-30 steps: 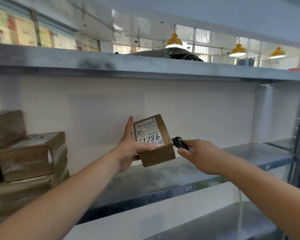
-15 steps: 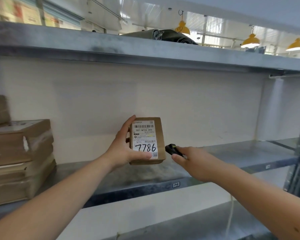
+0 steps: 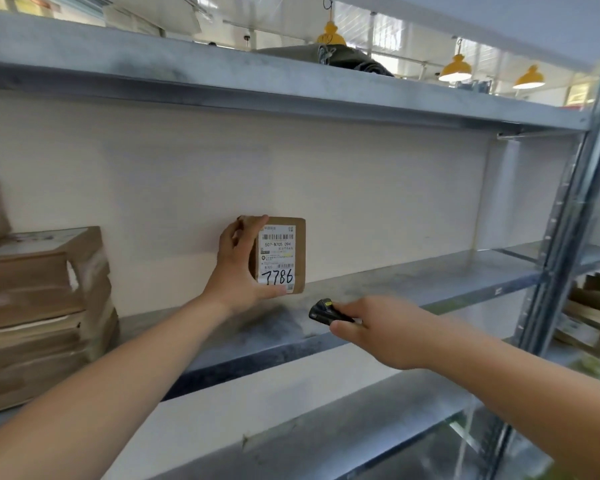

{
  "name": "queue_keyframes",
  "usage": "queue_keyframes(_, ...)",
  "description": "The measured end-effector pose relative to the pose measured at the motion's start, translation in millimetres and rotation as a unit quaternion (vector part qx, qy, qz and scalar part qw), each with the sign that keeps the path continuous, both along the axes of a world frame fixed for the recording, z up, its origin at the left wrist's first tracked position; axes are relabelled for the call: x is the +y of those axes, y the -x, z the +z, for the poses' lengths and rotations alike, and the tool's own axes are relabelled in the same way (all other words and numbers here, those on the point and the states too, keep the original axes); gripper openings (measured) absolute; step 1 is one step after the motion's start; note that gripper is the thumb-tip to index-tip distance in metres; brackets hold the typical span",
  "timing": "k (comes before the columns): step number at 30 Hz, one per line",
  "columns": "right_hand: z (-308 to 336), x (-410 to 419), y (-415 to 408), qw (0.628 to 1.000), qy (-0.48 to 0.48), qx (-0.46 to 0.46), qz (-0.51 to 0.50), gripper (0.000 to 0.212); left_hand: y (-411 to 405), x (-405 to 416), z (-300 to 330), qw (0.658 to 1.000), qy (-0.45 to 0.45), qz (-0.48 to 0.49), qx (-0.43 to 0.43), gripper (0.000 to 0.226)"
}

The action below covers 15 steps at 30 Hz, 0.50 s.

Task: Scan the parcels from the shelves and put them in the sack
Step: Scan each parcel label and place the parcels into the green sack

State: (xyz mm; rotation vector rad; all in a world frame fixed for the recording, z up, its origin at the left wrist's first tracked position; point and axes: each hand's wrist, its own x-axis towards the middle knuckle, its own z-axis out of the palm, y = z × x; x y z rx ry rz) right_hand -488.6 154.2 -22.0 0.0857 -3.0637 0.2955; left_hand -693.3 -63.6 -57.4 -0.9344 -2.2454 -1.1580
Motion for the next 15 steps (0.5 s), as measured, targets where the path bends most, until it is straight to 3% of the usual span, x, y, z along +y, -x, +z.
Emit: queue_keyframes(15,0.3,-60.3,-70.6,0.993,-0.038,-0.043,-0.100,0.043,-18.8,-18.3,-8.3,0.997,0.025,-0.072,0.023,0.127)
